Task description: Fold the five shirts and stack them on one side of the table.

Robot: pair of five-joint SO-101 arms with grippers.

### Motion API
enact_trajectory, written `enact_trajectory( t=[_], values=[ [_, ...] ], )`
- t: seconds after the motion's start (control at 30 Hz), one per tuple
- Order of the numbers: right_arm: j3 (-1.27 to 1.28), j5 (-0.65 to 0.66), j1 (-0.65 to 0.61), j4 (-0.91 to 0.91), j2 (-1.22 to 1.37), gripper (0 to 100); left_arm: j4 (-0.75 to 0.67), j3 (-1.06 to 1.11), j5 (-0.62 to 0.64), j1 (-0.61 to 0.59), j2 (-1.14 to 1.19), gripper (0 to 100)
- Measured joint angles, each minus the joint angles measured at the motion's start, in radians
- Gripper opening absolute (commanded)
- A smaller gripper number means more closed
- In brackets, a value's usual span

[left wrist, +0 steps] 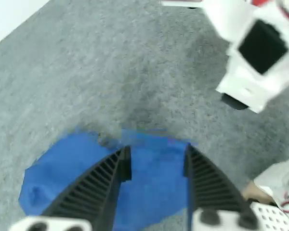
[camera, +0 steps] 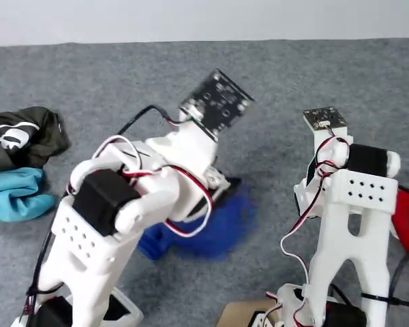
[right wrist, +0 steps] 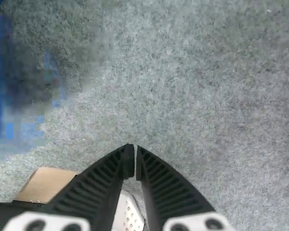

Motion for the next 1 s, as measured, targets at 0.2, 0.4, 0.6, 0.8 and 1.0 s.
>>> enact_trajectory(
  t=[0.2,0.4,0.6,0.8,1.0],
  values=[
    [0.000,0.000,0.000,0.000,0.000,1.1,0.000,0.000,0.003,-0.130,0.000,22],
    [0.000,0.000,-0.077,0.000,0.000,0.9,0.000,0.000,-0.041,-0.413,0.000,21],
    [0.026,-0.028,-0.272,0.000,0.000,0.9,0.002,0.071,-0.157,-0.749,0.000,21],
    [0.178,-0.038,-0.365,0.000,-0.064,0.9,0.002,0.213,-0.241,-1.043,0.000,21],
    [0.242,-0.038,-0.367,0.000,-0.057,1.3,-0.063,0.344,-0.252,-1.218,0.000,21]
  ],
)
